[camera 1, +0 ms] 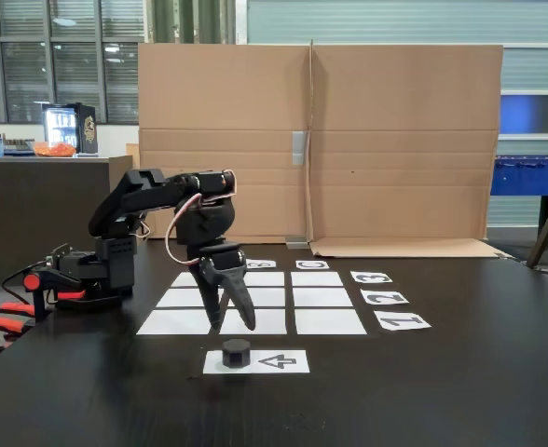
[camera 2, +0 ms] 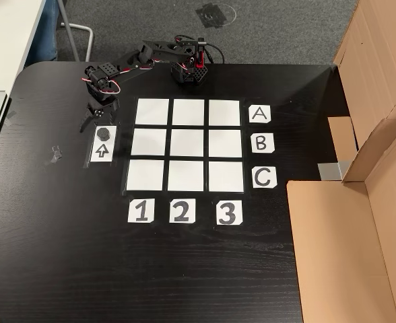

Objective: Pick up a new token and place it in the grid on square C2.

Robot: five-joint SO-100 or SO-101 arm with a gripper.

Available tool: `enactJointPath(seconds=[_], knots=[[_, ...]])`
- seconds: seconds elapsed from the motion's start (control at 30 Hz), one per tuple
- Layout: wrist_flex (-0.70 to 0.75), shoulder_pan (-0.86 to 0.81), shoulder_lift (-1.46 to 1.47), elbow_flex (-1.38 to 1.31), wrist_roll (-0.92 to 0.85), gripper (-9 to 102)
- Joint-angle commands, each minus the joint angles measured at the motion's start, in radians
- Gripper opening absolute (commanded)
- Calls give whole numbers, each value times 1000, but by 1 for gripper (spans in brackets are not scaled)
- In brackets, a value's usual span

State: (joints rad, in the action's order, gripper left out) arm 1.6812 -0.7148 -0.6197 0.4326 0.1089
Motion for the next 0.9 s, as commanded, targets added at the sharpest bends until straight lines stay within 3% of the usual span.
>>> enactJointPath(seconds=[0.0, 0.87], knots=[[8, 20, 0, -38, 17, 50], [-2, 12, 112, -126, 54, 50]])
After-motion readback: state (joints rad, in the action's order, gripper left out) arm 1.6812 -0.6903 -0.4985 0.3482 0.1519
